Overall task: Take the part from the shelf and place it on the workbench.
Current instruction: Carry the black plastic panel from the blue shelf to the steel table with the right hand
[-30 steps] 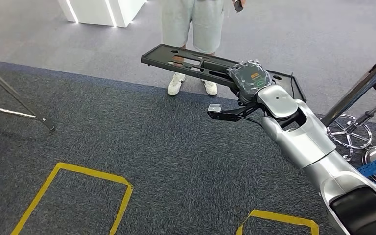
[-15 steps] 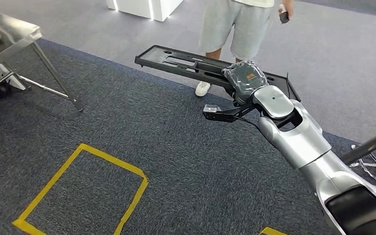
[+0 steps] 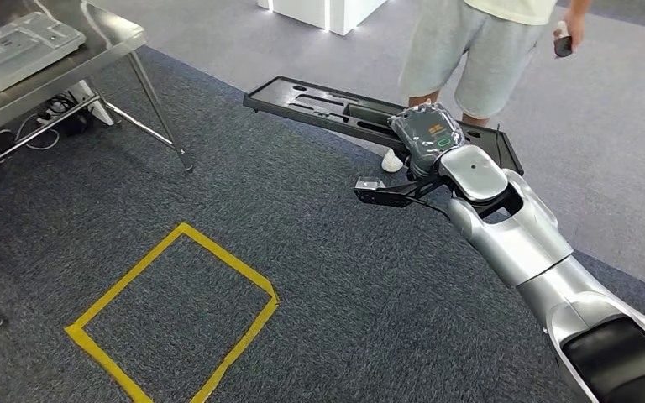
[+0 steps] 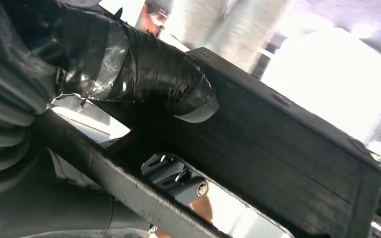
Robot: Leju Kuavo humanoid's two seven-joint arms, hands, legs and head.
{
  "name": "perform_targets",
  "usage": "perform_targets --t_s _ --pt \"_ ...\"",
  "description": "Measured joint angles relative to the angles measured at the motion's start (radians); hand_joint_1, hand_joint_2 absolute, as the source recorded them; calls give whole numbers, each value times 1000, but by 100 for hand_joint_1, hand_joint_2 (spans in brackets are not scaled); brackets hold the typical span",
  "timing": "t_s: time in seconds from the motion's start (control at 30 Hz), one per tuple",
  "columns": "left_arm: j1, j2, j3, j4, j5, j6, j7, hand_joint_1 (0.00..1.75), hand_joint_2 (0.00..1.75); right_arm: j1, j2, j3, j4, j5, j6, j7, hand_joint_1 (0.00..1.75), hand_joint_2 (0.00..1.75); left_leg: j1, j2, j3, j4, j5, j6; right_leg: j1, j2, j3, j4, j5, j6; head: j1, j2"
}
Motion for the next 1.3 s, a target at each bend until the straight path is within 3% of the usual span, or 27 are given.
perform_targets --t_s 0.03,0.07,0.1,0.17,0.23,0.3,0.33,0.4,0.43,0.5,0.53,0.57,0.63,0.7,0.77,0.83,0.9,0.97,1.03,1.07,1.1,1.13,1.2,1.27,1.3 --pt "0 0 0 0 0 -1 0 0 175 0 -1 0 0 0 0 0 175 175 2 3 -15 24 0 0 2 -14 2 0 -3 -1 0 0" --pt "0 -1 1 0 0 -2 1 0 175 1 -1 0 0 0 0 0 175 175 3 4 -10 9 18 0 3 -28 4 0 -5 -1 0 0" --pt "1 -1 2 0 0 -3 2 0 175 1 -1 0 0 0 0 0 175 175 4 8 17 -44 51 2 4 -41 8 0 -9 1 0 0" --pt "1 -1 4 0 1 -5 6 0 175 -2 -3 0 0 0 0 -1 175 175 -6 42 90 -182 103 9 6 -63 17 0 -17 7 0 0" --pt "0 -1 6 0 1 -6 8 0 175 -3 -10 0 0 1 0 -1 175 175 -20 66 125 -249 111 20 8 -82 23 -3 -23 17 0 0" --pt "0 0 7 0 1 -7 10 0 175 -3 -14 0 0 2 0 -2 175 175 -25 50 131 -259 109 30 8 -102 31 -9 -27 28 0 0" --pt "2 0 7 0 1 -7 11 0 175 -3 -15 0 -1 2 1 -2 175 175 -24 38 137 -267 111 35 6 -99 35 -7 -32 33 0 0" --pt "2 1 8 0 1 -7 13 0 175 -9 -19 0 -2 0 11 -7 175 175 -19 18 152 -282 114 47 3 -59 18 39 -61 39 1 0" --pt "2 1 9 0 1 -7 13 0 175 -15 -24 0 -2 -4 24 -11 175 175 -17 8 157 -286 114 52 1 -31 -10 93 -88 39 2 0" --pt "-1 1 11 0 1 -10 14 0 175 -33 -32 0 -2 -20 64 -19 175 175 -17 -15 160 -285 112 59 1 -3 -83 221 -136 38 3 0" --pt "-2 1 12 0 0 -12 14 0 175 -46 -35 0 -1 -32 91 -23 175 175 -17 -28 161 -284 110 60 1 1 -111 258 -138 38 3 0" --pt "-2 1 14 0 -1 -14 14 0 175 -64 -36 0 0 -47 120 -26 175 175 -17 -41 163 -282 109 60 1 4 -121 260 -119 38 3 0" --pt "-1 1 17 0 -6 -17 14 0 175 -121 -39 3 4 -86 180 -28 175 175 -16 -66 166 -273 102 56 -3 19 -92 161 -37 38 4 0" --pt "-2 1 23 0 -10 -18 14 0 175 -192 -45 10 15 -128 220 -27 175 175 -15 -89 159 -258 93 48 -9 65 -48 50 14 38 3 0" --pt "-3 1 30 0 -15 -20 14 0 175 -248 -52 17 27 -156 235 -28 175 175 -10 -114 147 -251 93 36 -6 85 -30 13 12 35 4 0" --pt "-1 3 35 0 -17 -21 15 0 175 -281 -54 25 35 -163 236 -20 175 175 -4 -133 141 -253 96 24 -3 60 -20 1 13 26 4 0" --pt "2 4 39 0 -21 -22 16 0 175 -307 -54 35 46 -156 234 4 175 175 -8 -93 125 -222 77 15 -7 34 -7 -12 16 13 -2 0" --pt "2 4 41 0 -27 -25 18 0 175 -336 -52 44 74 -139 232 30 175 175 -7 -27 70 -117 29 6 -5 8 2 -20 14 5 -9 0" --pt "-1 4 42 0 -33 -29 18 0 175 -363 -47 53 122 -118 228 48 175 175 0 -3 6 -6 -4 1 0 -21 6 -21 10 2 -9 0" --pt "-2 4 42 0 -35 -32 17 0 175 -371 -42 58 149 -108 225 54 175 175 3 1 -7 9 3 -1 2 -35 8 -20 7 1 -10 0" --pt "-2 4 42 0 -37 -35 14 0 175 -378 -36 63 178 -98 223 60 175 175 5 4 3 -15 27 -1 3 -48 12 -20 4 2 -9 0" --pt "-1 4 43 0 -38 -38 11 0 175 -383 -30 66 204 -91 221 63 175 175 5 12 31 -73 63 -1 3 -59 17 -20 0 4 -10 0" --pt "-2 4 47 0 -39 -43 4 0 175 -394 -18 70 256 -82 217 68 175 175 -3 51 98 -205 113 3 6 -80 26 -20 -8 11 -10 0" --pt "-5 5 51 0 -41 -47 0 0 175 -405 -6 71 303 -72 209 73 175 175 -15 75 127 -260 116 13 10 -97 31 -20 -15 22 -9 0" --pt "-6 6 53 0 -41 -48 0 0 175 -411 2 72 328 -65 204 77 175 175 -20 69 129 -263 114 19 12 -106 34 -20 -18 28 -9 0"
